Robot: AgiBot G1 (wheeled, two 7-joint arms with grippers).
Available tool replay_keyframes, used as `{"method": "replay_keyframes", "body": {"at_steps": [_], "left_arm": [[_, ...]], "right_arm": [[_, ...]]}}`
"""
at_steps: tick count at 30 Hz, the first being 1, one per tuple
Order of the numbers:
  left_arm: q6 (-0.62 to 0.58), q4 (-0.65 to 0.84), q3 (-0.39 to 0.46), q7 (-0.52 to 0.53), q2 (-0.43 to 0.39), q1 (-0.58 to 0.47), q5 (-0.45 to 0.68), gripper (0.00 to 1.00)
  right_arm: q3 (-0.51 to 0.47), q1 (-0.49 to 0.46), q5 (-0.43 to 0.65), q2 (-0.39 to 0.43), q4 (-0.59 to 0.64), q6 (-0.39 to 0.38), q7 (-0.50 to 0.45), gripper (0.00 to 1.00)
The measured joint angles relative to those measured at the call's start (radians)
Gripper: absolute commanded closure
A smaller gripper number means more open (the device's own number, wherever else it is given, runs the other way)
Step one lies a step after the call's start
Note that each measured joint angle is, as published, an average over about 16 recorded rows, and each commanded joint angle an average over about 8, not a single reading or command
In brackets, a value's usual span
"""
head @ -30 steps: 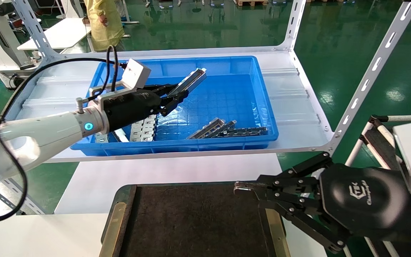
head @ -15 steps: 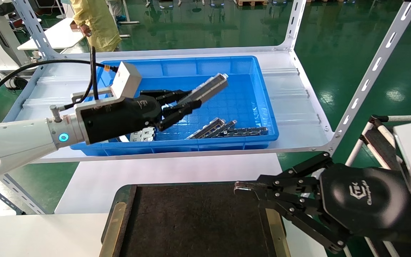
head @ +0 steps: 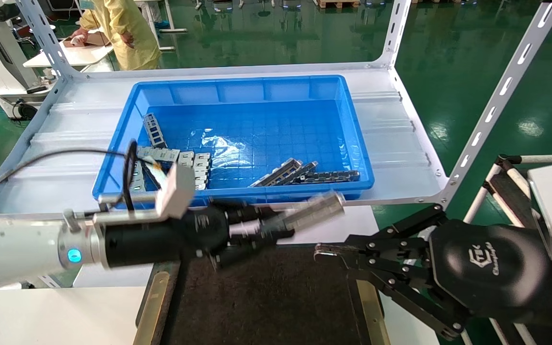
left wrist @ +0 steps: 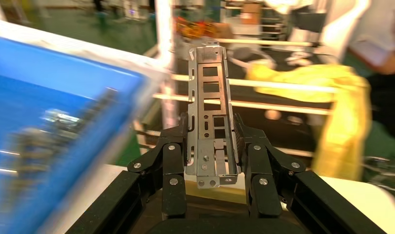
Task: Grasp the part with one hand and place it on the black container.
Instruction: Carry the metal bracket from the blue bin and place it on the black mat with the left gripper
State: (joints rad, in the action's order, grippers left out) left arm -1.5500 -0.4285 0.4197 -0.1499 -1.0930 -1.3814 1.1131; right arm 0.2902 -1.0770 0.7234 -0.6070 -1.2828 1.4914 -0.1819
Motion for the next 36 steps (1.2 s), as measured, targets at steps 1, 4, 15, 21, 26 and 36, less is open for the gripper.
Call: {"method": "replay_keyframes", "body": {"at_steps": [1,4,15,21,26,36], "left_arm": [[-0.002,-0.028,0.003,0.016,0.003,0.025,-0.004,1.0],[0.005,-0.108,0.011,0.067,0.01,0.103,-0.014,1.0],[0.264,-0.349,0.025,0.254,0.018,0.382,0.007,1.0],[0.492,-0.457,0.029,0.361,0.006,0.503,0.06,1.0],[0.668,-0.533,0.039,0.453,-0.018,0.576,0.112,1.0],[0.934,-0.571,0.076,0.607,-0.105,0.639,0.214,1.0]], "right_arm": [[0.0,0.0,0.0,0.0,0.0,0.0,0.0,1.0],[0.0,0.0,0.0,0.0,0.0,0.0,0.0,1.0],[0.001,0.0,-0.001,0.0,0.0,0.0,0.0,1.0],[0.001,0.0,-0.001,0.001,0.0,-0.001,0.001,1.0],[0.002,0.0,-0.001,0.001,0.0,-0.001,0.001,1.0],[0.002,0.0,-0.001,0.001,0.0,-0.001,0.001,1.0]]}}
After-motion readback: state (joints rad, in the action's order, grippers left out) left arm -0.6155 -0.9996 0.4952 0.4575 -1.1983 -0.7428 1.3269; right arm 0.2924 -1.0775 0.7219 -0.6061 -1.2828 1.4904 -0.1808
